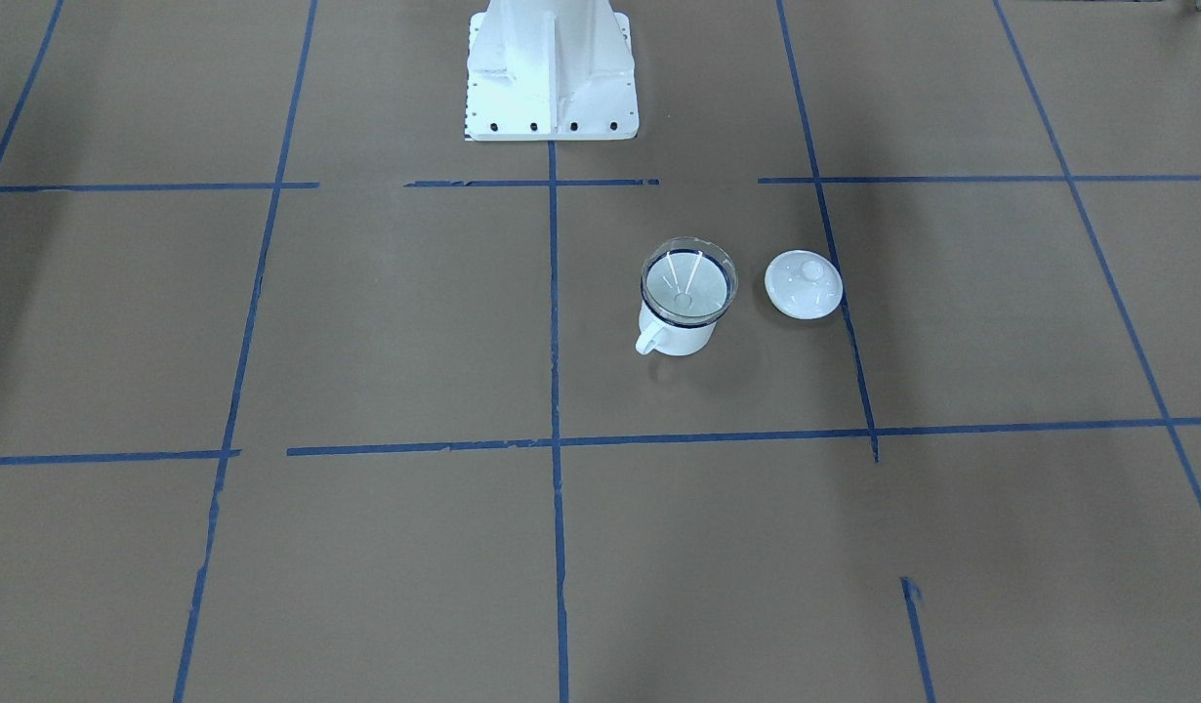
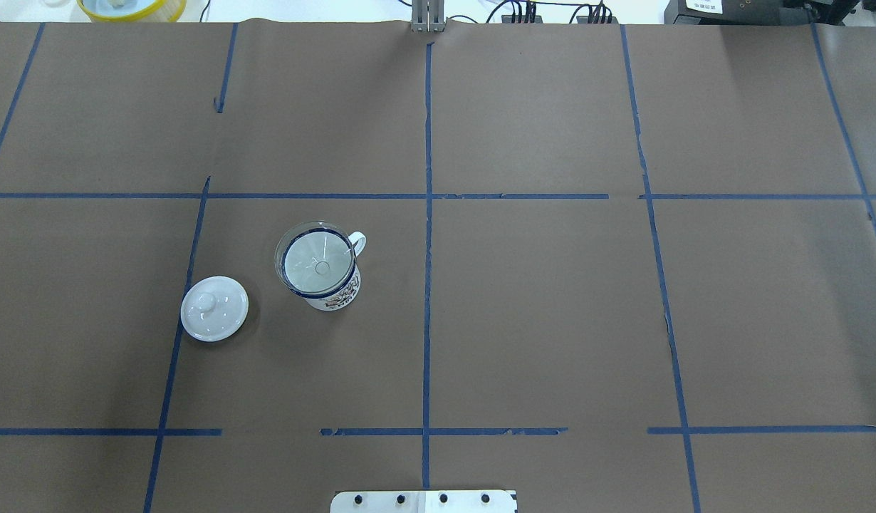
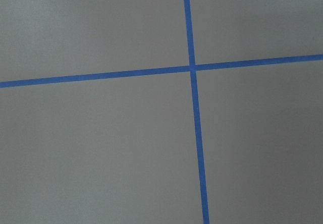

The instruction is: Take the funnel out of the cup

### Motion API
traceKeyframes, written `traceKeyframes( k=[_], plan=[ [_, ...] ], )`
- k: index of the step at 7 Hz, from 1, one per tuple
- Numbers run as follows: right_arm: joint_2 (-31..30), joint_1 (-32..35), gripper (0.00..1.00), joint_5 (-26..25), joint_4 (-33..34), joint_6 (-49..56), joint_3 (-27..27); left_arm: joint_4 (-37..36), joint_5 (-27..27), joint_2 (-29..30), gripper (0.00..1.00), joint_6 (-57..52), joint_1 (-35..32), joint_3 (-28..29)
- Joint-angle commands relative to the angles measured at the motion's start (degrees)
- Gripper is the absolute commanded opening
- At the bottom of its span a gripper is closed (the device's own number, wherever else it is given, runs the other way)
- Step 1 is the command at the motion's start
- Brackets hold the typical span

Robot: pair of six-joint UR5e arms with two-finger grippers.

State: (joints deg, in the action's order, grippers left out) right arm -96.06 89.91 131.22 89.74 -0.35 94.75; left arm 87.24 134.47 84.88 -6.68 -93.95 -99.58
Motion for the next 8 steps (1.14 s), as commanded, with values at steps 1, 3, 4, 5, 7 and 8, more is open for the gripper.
traceKeyframes(
  k=[1,3,4,5,7,8],
  plan=[
    [0.00,0.00,1.00,0.00,0.00,0.00,0.00,-0.05,-0.09,-0.33,1.00,-0.09,0.00,0.26],
    [0.00,0.00,1.00,0.00,0.00,0.00,0.00,-0.05,-0.44,-0.25,1.00,-0.18,-0.09,-0.69],
    [0.00,0.00,1.00,0.00,0.00,0.00,0.00,0.04,-0.44,0.89,1.00,-0.09,0.09,-1.22],
    [0.00,0.00,1.00,0.00,0.00,0.00,0.00,-0.05,-0.70,2.29,1.00,0.08,0.09,-2.19],
    [0.00,0.00,1.00,0.00,0.00,0.00,0.00,-0.05,-3.05,9.82,1.00,0.26,-0.43,-2.19],
    [0.00,0.00,1.00,0.00,0.00,0.00,0.00,0.47,-8.39,15.52,1.00,0.00,-0.27,-2.72]
  ],
)
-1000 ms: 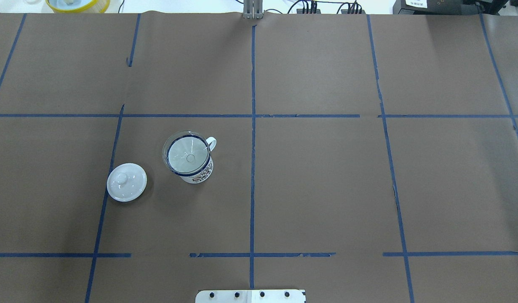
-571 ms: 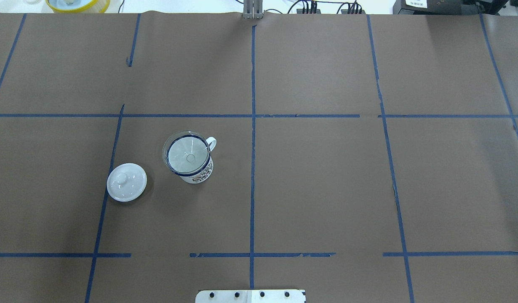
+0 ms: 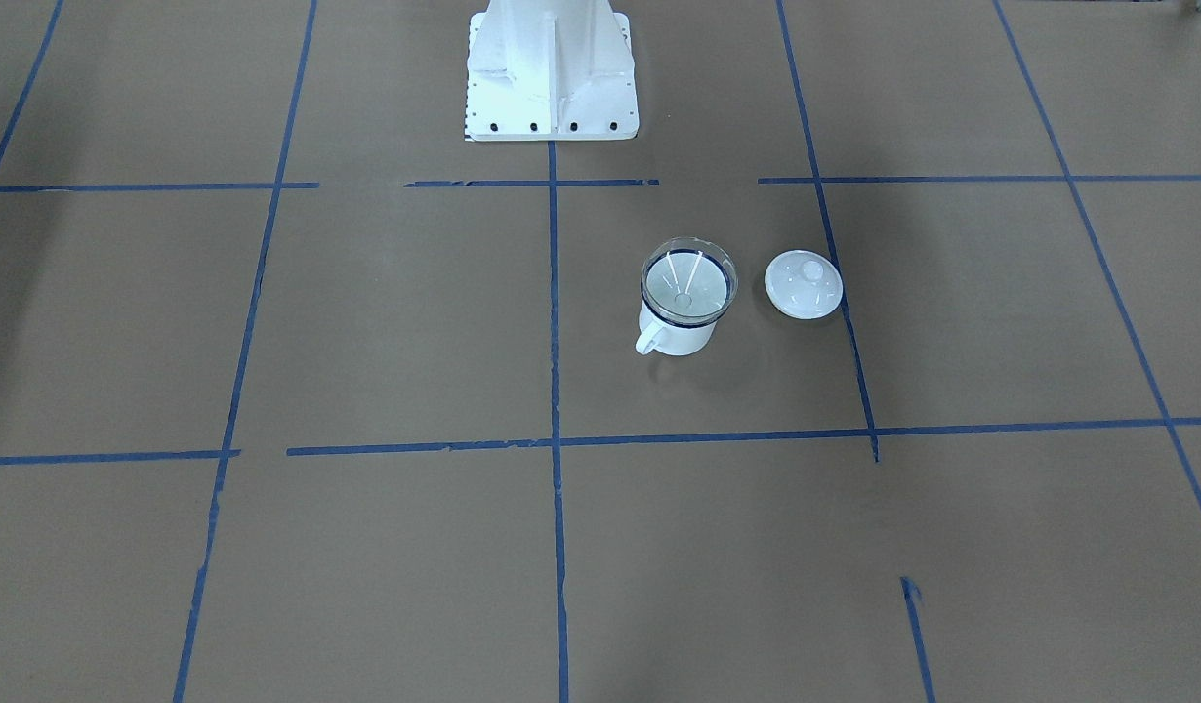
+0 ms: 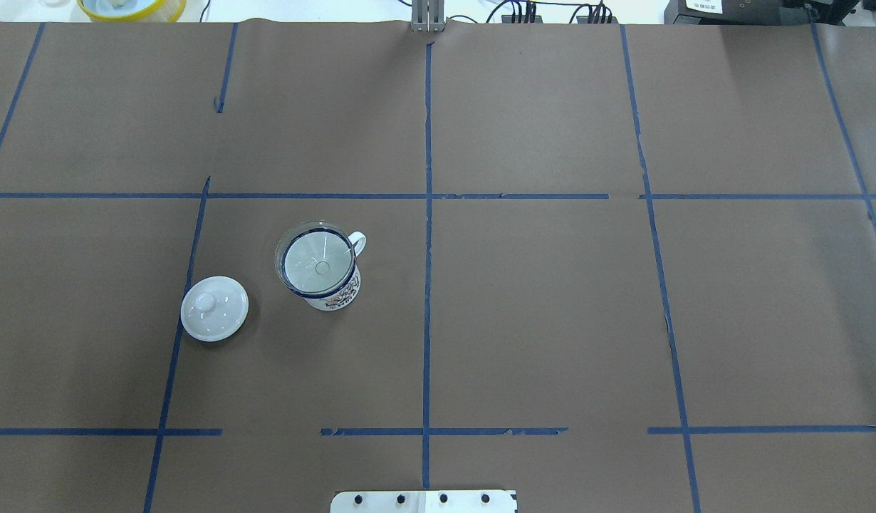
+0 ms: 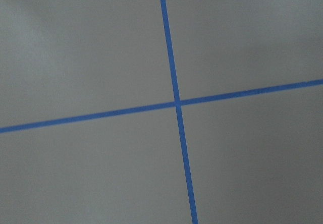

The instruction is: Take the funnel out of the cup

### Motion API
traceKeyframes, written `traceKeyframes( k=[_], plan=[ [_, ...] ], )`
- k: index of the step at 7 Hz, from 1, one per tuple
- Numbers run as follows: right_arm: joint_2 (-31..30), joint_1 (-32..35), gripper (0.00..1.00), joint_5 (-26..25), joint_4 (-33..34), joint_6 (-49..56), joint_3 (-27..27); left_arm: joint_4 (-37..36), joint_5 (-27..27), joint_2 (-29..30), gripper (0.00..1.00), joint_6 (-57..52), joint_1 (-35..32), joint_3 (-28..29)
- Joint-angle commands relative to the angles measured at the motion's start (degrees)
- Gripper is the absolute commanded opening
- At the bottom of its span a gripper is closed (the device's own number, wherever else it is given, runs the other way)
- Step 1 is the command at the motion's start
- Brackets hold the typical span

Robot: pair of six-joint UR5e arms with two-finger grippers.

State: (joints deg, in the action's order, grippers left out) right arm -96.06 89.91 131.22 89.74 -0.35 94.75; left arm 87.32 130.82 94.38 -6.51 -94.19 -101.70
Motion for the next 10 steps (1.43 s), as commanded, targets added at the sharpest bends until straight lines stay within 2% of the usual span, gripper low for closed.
traceKeyframes(
  k=[1,2,3,6,8,10],
  plan=[
    [0.00,0.00,1.00,0.00,0.00,0.00,0.00,2.92,-6.70,10.16,1.00,0.09,0.14,-0.08],
    [0.00,0.00,1.00,0.00,0.00,0.00,0.00,4.16,-3.93,10.82,1.00,11.40,0.49,-1.64],
    [0.00,0.00,1.00,0.00,0.00,0.00,0.00,7.04,1.40,12.47,1.00,23.26,3.02,-2.09],
    [0.00,0.00,1.00,0.00,0.00,0.00,0.00,7.43,1.11,18.89,1.00,38.87,20.39,-3.94],
    [0.00,0.00,1.00,0.00,0.00,0.00,0.00,7.42,0.93,24.15,1.00,63.06,30.50,-3.86],
    [0.00,0.00,1.00,0.00,0.00,0.00,0.00,4.73,-6.24,29.52,1.00,77.54,42.10,-2.90]
  ],
)
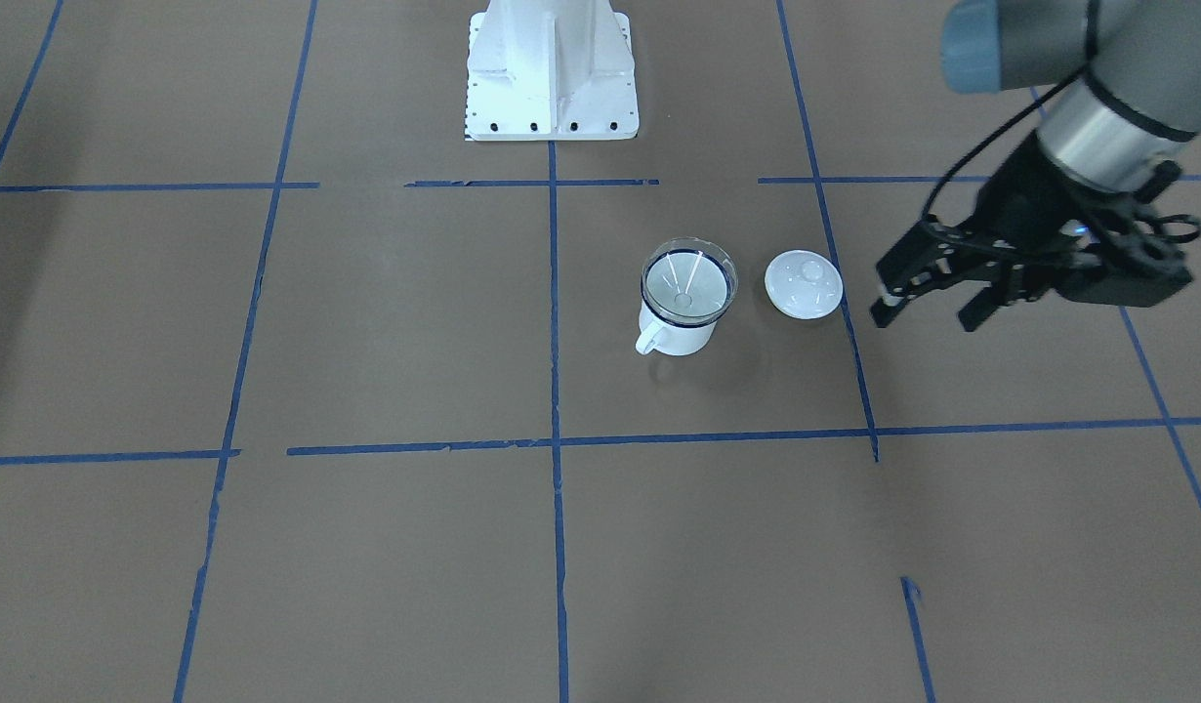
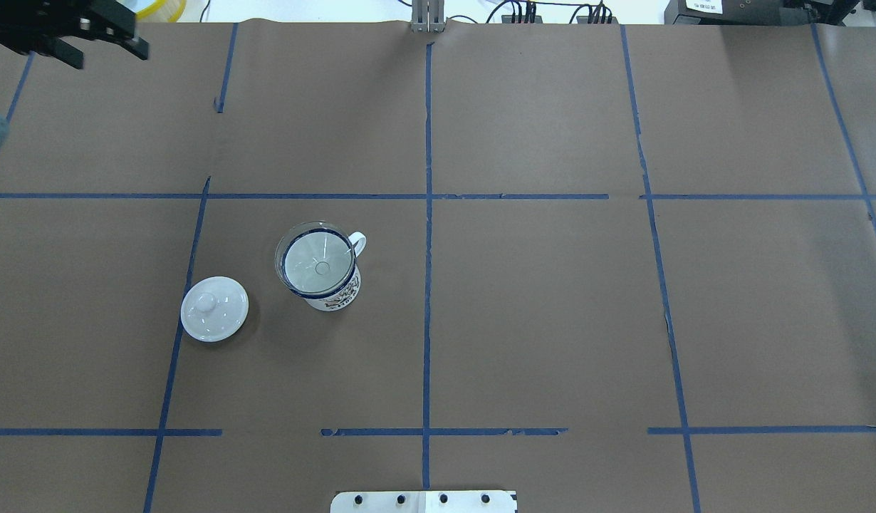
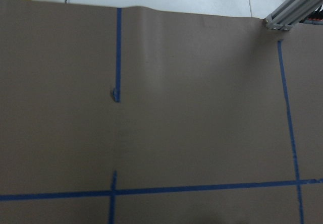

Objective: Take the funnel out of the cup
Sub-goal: 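Move the left gripper over the clear glass funnel in the mug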

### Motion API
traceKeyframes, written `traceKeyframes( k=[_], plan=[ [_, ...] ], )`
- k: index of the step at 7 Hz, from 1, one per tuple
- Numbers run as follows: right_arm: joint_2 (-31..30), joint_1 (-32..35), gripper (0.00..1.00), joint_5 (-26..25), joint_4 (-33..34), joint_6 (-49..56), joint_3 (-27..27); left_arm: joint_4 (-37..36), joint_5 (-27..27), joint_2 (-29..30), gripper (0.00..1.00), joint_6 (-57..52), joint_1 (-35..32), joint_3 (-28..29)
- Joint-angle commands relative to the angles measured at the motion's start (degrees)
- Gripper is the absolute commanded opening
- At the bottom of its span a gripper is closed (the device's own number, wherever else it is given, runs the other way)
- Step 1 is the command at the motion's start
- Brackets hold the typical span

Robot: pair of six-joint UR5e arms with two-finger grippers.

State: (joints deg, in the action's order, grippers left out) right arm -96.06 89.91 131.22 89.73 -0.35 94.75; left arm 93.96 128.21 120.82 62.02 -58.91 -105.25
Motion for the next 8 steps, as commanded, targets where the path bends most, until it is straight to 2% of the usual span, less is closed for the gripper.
traceKeyframes(
  k=[1,2,4,5,8],
  plan=[
    [0.00,0.00,1.00,0.00,0.00,0.00,0.00,-7.33,-5.75,6.68,1.00,12.65,10.71,0.92],
    [0.00,0.00,1.00,0.00,0.00,0.00,0.00,-11.30,-8.82,9.24,1.00,16.95,15.45,1.19],
    [0.00,0.00,1.00,0.00,0.00,0.00,0.00,-11.96,-14.54,11.80,1.00,21.72,20.75,5.99],
    [0.00,0.00,1.00,0.00,0.00,0.00,0.00,-11.96,-15.17,12.59,1.00,22.00,21.90,8.46],
    [0.00,0.00,1.00,0.00,0.00,0.00,0.00,-11.78,-17.64,12.08,1.00,21.74,24.11,8.75]
  ],
)
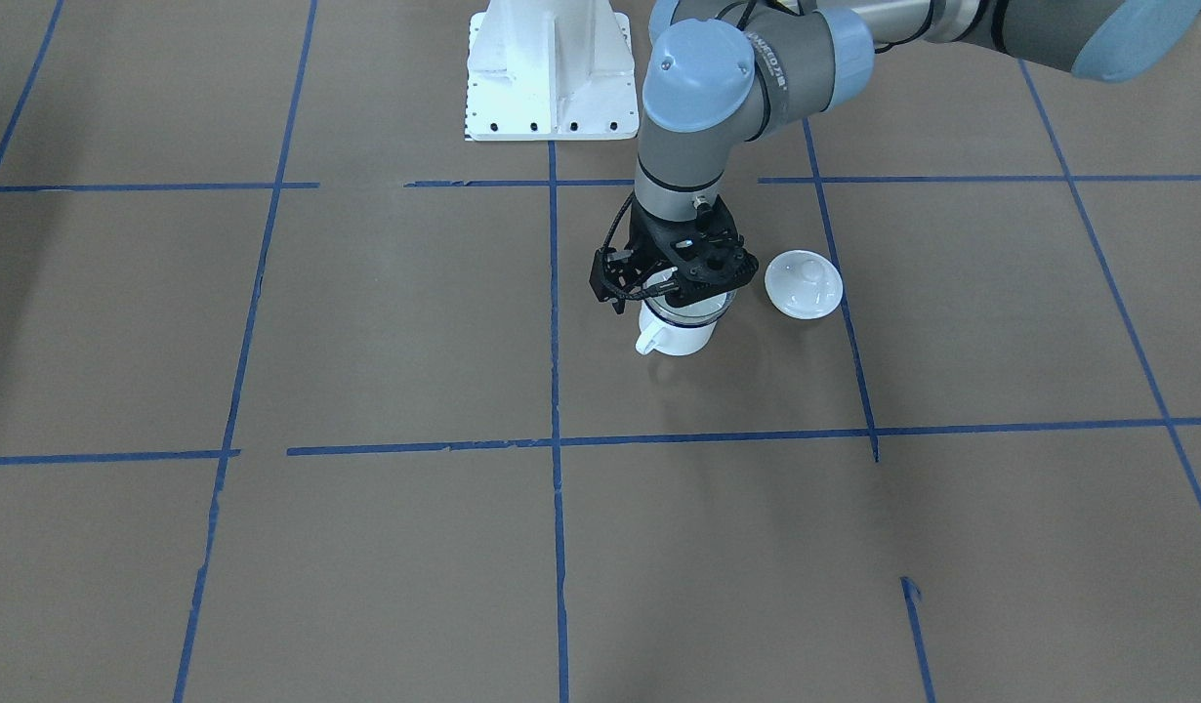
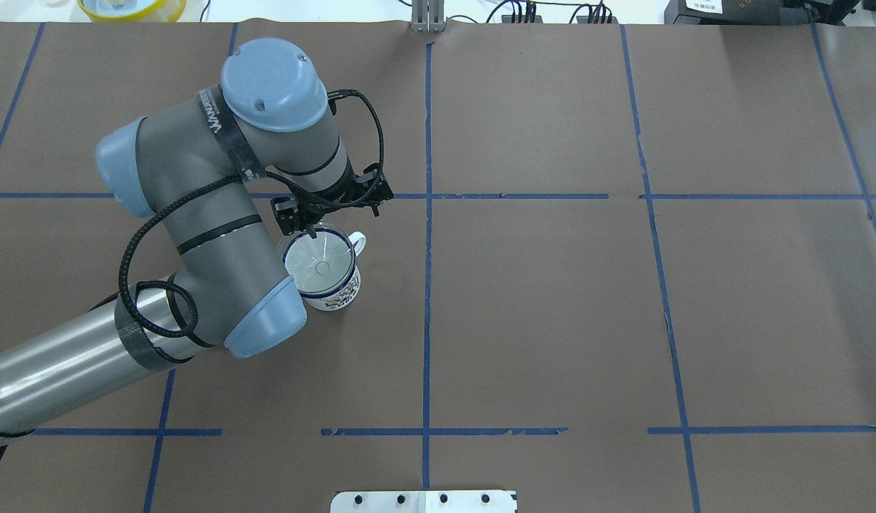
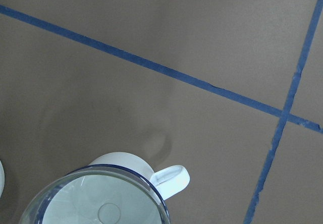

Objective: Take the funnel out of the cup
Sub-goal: 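Move the left gripper over the clear glass funnel in the mug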

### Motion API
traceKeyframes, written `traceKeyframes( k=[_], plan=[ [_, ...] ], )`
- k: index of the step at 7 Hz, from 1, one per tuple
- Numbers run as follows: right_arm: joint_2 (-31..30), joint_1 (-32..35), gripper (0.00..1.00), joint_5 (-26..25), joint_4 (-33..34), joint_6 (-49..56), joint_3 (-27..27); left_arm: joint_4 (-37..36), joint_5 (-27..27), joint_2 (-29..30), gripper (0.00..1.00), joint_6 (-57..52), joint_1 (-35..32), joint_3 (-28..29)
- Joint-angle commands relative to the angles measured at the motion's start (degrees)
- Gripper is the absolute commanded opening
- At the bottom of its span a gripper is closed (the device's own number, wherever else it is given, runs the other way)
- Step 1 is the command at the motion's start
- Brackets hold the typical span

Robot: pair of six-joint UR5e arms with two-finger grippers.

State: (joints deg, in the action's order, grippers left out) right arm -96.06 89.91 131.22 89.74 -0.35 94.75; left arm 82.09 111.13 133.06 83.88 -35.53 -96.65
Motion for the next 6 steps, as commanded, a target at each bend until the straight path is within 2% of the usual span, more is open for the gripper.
traceKeyframes(
  k=[1,3,4,5,6],
  plan=[
    [0.00,0.00,1.00,0.00,0.00,0.00,0.00,0.09,-0.56,-0.52,0.98,-0.29,1.60,0.23],
    [0.00,0.00,1.00,0.00,0.00,0.00,0.00,0.26,-0.47,-0.61,0.98,-0.47,1.70,0.93],
    [0.00,0.00,1.00,0.00,0.00,0.00,0.00,0.26,-0.47,-0.52,0.80,-0.47,1.70,0.93],
    [0.00,0.00,1.00,0.00,0.00,0.00,0.00,0.26,-0.56,-0.52,0.06,-0.65,1.70,0.76],
    [0.00,0.00,1.00,0.00,0.00,0.00,0.00,0.18,-0.56,-0.52,0.00,-0.82,1.70,0.58]
  ],
)
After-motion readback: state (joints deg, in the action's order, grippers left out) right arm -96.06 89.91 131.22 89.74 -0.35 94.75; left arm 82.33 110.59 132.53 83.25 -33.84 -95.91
